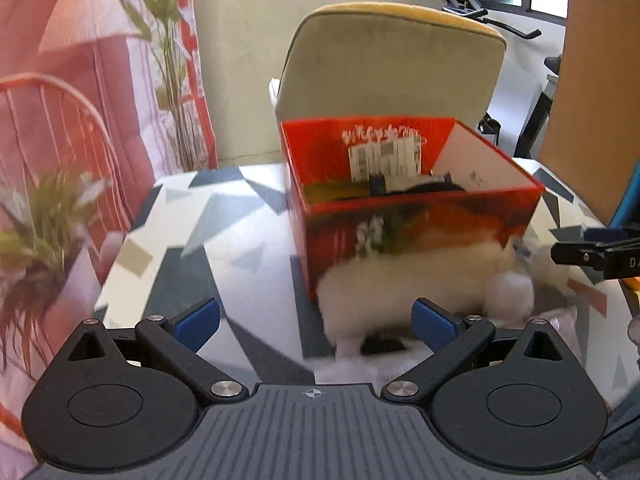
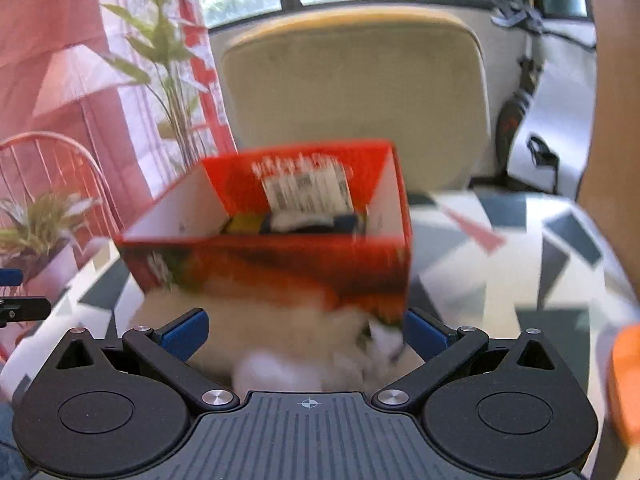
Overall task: Organize soft objects
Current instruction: 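Raise both grippers out of the red box, then move both grippers down around the white plastic mask packet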
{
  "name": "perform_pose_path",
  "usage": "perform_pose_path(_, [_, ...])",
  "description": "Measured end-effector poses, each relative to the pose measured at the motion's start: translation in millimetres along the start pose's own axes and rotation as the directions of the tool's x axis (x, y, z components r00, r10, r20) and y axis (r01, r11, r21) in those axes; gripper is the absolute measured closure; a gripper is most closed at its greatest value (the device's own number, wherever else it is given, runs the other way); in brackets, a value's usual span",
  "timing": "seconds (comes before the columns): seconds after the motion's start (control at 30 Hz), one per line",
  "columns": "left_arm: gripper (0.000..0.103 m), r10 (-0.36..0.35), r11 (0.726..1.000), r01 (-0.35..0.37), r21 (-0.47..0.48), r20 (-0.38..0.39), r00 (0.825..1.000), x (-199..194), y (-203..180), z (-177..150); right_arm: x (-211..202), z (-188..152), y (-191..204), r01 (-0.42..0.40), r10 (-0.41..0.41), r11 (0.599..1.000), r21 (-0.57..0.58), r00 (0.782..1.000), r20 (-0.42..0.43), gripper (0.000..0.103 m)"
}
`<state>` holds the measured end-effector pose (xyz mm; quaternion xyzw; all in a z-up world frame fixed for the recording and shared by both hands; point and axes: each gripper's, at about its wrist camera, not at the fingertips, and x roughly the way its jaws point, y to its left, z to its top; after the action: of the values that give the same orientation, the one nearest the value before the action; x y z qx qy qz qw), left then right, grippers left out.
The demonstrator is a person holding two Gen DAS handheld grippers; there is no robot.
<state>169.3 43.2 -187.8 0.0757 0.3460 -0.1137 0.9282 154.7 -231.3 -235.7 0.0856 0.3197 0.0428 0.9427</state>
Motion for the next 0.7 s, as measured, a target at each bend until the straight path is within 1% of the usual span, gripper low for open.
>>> perform_pose_path(0.1, [0.001, 0.003, 1.000, -0.003, 0.000, -0.002, 1.000, 1.4, -2.1, -16.1, -2.3, -23.1, -4.9, 0.010, -0.009, 0.999, 0.043, 0.999, -0.037, 0.000])
perform_pose_path(0.2, [0.004, -0.003, 1.000, 0.003, -0.007, -0.029, 1.000, 4.6, -4.2, -30.0, -3.1, -43.3, -7.1, 0.021, -0.016, 0.998, 0.057, 0.996, -0.087, 0.001])
perform_pose_path(0.27, [0.011, -0.024, 1.000, 0.023, -0.011, -0.051, 0.998, 7.3, -4.3, -37.6, -6.0, -54.7, -9.1, 0.008, 0.002, 0.996, 0.084, 0.994, -0.111, 0.001])
perform_pose_path(0.33, [0.014, -0.041, 0.999, 0.040, -0.010, -0.079, 0.996, 10.9, -3.7, -42.7, -9.3, -64.0, -9.2, -0.007, 0.019, 0.996, 0.092, 0.992, -0.123, 0.002])
perform_pose_path(0.37, [0.016, -0.050, 0.999, 0.049, -0.013, -0.091, 0.995, 13.1, -2.7, -44.2, -8.9, -68.0, -8.0, -0.009, 0.021, 0.996, 0.090, 0.990, -0.137, 0.004])
perform_pose_path(0.4, [0.017, -0.056, 0.998, 0.054, -0.019, -0.101, 0.993, 14.7, -1.6, -45.9, -7.8, -70.9, -7.0, -0.011, 0.024, 0.996, 0.089, 0.988, -0.150, 0.009])
perform_pose_path(0.47, [0.018, -0.076, 0.997, 0.071, -0.039, -0.122, 0.990, 19.4, 0.1, -49.5, -5.7, -72.3, -4.6, -0.019, 0.034, 0.996, 0.087, 0.984, -0.173, 0.014])
perform_pose_path(0.6, [0.019, -0.114, 0.992, 0.104, -0.066, -0.160, 0.981, 29.4, -2.6, -58.3, 2.1, -75.0, -0.2, -0.046, 0.063, 0.996, 0.082, 0.973, -0.221, 0.016])
perform_pose_path(0.7, [0.019, -0.134, 0.989, 0.119, -0.091, -0.180, 0.974, 39.9, -2.0, -63.0, 11.8, -78.4, 1.2, -0.046, 0.064, 0.996, 0.073, 0.963, -0.261, 0.018])
